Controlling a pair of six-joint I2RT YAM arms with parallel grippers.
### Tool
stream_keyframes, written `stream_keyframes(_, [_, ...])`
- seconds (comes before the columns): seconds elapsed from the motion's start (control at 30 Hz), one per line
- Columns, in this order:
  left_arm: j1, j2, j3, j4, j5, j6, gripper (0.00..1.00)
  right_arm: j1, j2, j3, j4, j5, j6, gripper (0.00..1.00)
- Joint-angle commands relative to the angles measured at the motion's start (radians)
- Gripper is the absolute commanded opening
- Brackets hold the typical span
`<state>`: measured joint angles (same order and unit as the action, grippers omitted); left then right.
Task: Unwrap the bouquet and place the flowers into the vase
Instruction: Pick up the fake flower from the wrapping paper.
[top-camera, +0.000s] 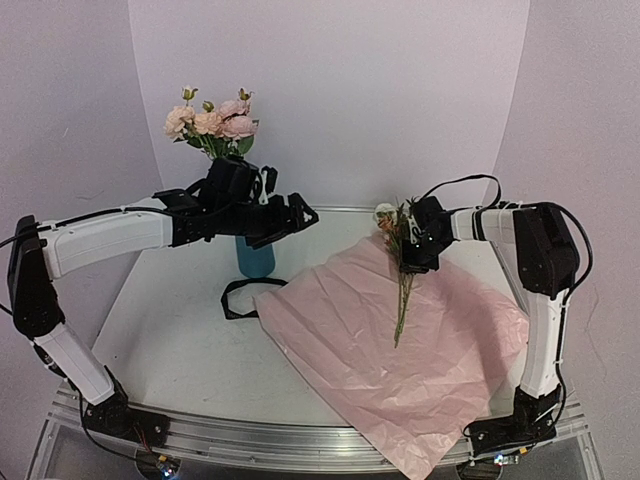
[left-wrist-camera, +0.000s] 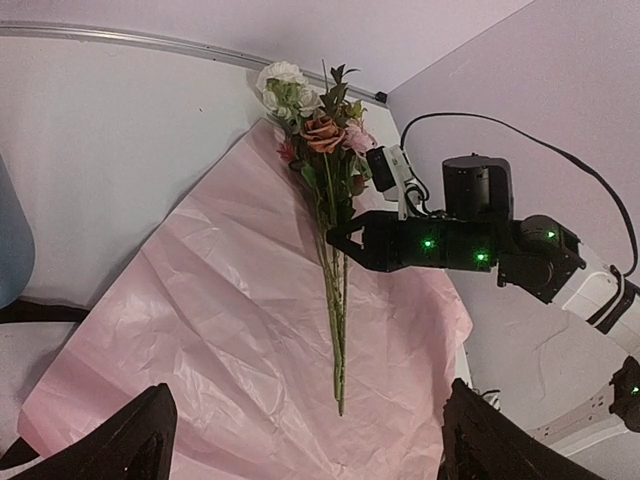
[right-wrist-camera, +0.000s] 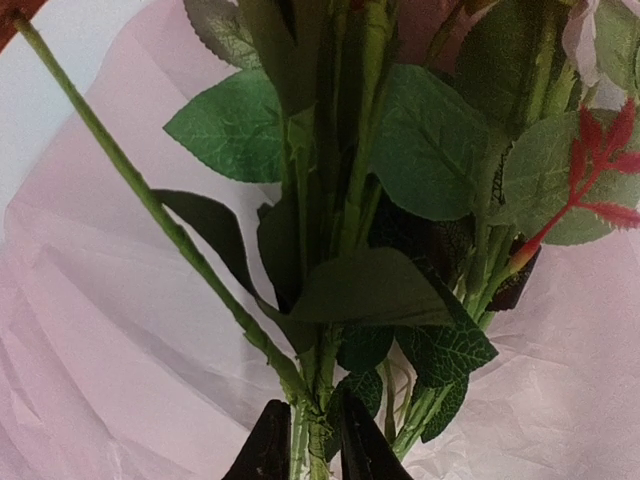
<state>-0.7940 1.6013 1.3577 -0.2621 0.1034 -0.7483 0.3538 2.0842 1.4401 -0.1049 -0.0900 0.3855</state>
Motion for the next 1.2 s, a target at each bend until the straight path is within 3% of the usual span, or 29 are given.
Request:
stream_keyframes(0.0, [-0.004,0.012,0.052,0.009,0.006,0.026,0.94,-0.007,0.031,0.053,-0.039,-0.027,-0.010,0.17])
stream_keyframes(0.3, [-0.004,0.034,0.076,0.009,0.016,0.035,0.94,-0.006,-0.029,0.060,-0.039,-0.052,-0.002,0.00])
stream_keyframes(0.83, [-0.005,0.110,0.133,0.010,0.064,0.028,0.94,-0.007,-0.234,-0.036,0.022,-0.185,-0.040,0.00])
stream_keyframes(1.17, [-0.007,0.152,0.179,0.013,0.123,0.038,0.94,-0.007,-0.311,-0.094,0.182,-0.461,-0.002,0.00])
